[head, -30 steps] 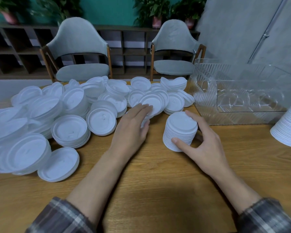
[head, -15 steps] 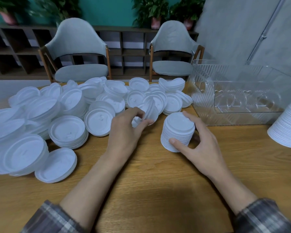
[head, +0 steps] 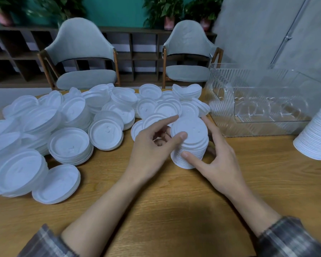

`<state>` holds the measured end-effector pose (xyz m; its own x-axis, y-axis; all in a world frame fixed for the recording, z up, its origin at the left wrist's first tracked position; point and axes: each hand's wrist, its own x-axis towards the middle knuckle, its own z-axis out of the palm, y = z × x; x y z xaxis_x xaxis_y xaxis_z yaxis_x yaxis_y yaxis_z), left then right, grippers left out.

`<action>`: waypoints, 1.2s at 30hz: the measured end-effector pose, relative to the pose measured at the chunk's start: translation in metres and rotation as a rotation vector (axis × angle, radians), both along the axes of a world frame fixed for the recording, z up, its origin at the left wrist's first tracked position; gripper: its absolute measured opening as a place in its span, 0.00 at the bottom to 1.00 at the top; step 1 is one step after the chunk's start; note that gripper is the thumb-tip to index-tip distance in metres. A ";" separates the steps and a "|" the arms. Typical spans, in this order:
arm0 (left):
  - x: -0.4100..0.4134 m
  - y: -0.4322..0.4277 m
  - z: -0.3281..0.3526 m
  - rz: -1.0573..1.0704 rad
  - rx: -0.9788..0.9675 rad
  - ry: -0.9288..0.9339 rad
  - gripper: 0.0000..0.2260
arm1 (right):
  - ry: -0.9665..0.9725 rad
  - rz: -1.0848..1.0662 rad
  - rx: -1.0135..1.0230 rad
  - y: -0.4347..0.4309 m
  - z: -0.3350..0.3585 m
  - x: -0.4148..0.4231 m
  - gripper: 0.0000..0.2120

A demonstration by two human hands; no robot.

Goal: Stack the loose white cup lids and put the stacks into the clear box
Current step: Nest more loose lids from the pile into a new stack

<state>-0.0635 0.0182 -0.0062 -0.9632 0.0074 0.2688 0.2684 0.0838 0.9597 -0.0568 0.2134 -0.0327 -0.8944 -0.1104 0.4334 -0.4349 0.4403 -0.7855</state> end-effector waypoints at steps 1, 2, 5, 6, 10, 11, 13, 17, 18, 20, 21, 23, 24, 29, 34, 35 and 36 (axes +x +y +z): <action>0.001 0.001 -0.001 0.014 -0.014 0.004 0.18 | 0.008 0.005 0.013 0.000 0.000 0.000 0.43; 0.001 0.003 -0.001 0.027 -0.022 0.007 0.18 | 0.012 0.009 0.024 -0.001 -0.001 -0.001 0.43; 0.002 0.005 -0.001 0.064 -0.073 0.040 0.15 | 0.018 0.011 0.052 -0.001 -0.002 -0.001 0.43; 0.002 0.005 -0.002 0.075 -0.083 0.050 0.14 | 0.019 0.006 0.063 -0.001 -0.002 -0.001 0.43; 0.001 0.005 -0.005 0.119 -0.136 0.072 0.15 | 0.021 -0.008 0.078 -0.002 -0.001 0.000 0.41; 0.001 0.005 -0.006 0.127 -0.146 0.077 0.16 | 0.020 -0.007 0.079 -0.002 -0.001 0.000 0.41; 0.002 0.006 -0.006 0.137 -0.162 0.087 0.17 | 0.014 -0.002 0.074 -0.002 -0.001 0.000 0.41; 0.002 0.005 -0.007 0.142 -0.189 0.109 0.17 | 0.016 0.005 0.083 -0.002 0.000 0.001 0.40; 0.002 0.005 -0.007 0.138 -0.198 0.113 0.17 | 0.016 0.006 0.085 -0.002 0.001 0.001 0.40; 0.001 0.004 -0.008 0.122 -0.221 0.123 0.16 | 0.011 0.005 0.088 -0.001 0.001 0.001 0.39; 0.001 0.003 -0.007 0.113 -0.231 0.131 0.15 | 0.009 0.002 0.090 -0.001 0.001 0.000 0.39; -0.003 -0.002 -0.007 0.124 -0.251 0.168 0.11 | 0.003 -0.009 0.093 0.000 0.001 -0.001 0.38; -0.006 -0.005 -0.008 0.154 -0.263 0.196 0.10 | 0.001 -0.015 0.094 0.000 0.001 -0.001 0.38; -0.024 -0.027 -0.025 0.298 -0.593 0.323 0.10 | 0.003 -0.038 0.101 0.001 0.002 -0.001 0.38; -0.030 -0.031 -0.031 0.246 -0.771 0.391 0.11 | 0.005 -0.055 0.085 0.004 0.002 0.000 0.38; -0.032 -0.032 -0.032 0.250 -0.774 0.409 0.11 | 0.004 -0.056 0.086 0.004 0.002 0.000 0.38; -0.033 -0.033 -0.032 0.253 -0.774 0.422 0.12 | 0.002 -0.056 0.089 0.004 0.002 0.000 0.38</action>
<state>-0.0960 -0.0146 -0.0386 -0.7836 0.1342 0.6065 0.4699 0.7667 0.4375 -0.0563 0.2176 -0.0309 -0.8993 -0.0980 0.4263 -0.4094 0.5316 -0.7414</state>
